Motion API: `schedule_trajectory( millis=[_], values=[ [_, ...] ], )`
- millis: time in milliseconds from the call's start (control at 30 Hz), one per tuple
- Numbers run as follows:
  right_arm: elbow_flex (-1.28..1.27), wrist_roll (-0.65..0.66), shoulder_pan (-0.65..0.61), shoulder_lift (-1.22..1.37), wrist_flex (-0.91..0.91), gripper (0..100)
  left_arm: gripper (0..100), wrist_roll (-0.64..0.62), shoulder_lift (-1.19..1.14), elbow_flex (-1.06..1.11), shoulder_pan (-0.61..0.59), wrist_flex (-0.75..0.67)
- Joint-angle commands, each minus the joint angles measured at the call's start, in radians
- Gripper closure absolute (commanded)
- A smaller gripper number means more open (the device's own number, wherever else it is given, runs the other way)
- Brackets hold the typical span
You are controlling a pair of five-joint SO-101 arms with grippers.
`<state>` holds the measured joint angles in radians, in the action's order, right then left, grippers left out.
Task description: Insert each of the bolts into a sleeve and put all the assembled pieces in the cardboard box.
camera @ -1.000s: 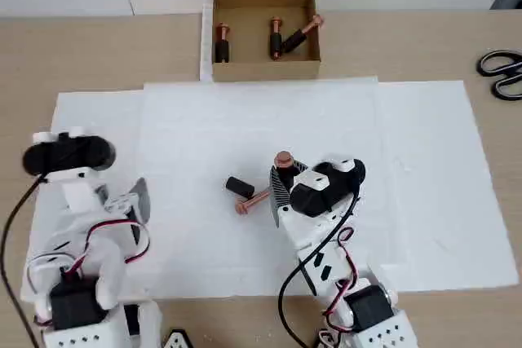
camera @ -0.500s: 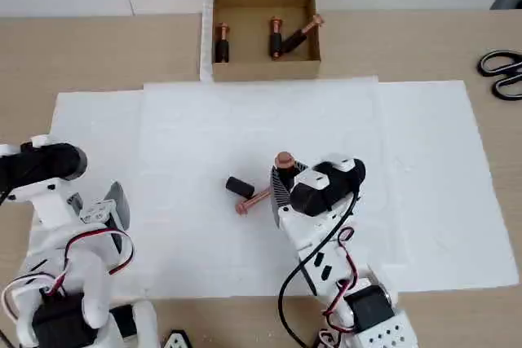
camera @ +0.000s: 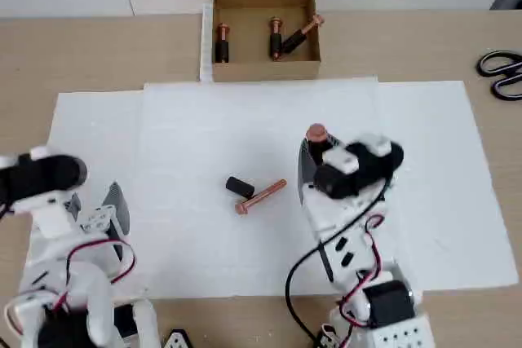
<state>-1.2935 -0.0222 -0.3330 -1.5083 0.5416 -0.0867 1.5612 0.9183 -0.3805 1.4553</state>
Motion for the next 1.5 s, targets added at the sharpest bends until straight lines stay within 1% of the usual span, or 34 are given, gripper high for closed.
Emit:
schedule_trajectory(
  millis=[0,200,500,800,1100,1467],
  values=[
    [0.258,0.008,0.01,0.278,-0.042,99.5,81,0.005,0.091,0.025,-0.002,-0.014],
    [0.64,0.008,0.008,0.762,-0.14,99.5,81,0.005,0.155,0.033,-0.002,-0.014],
    [1.238,0.008,0.008,1.383,-0.137,99.5,81,0.005,0.155,0.033,-0.003,-0.014],
    [1.771,0.012,0.01,1.92,-0.137,99.5,81,0.005,0.155,0.035,-0.003,-0.014],
    [2.213,0.011,0.01,2.361,-0.145,99.5,81,0.005,0.155,0.036,-0.002,-0.014],
    [2.576,0.014,0.012,2.706,-0.145,99.0,81,0.005,0.155,0.044,-0.002,-0.015]
  ],
)
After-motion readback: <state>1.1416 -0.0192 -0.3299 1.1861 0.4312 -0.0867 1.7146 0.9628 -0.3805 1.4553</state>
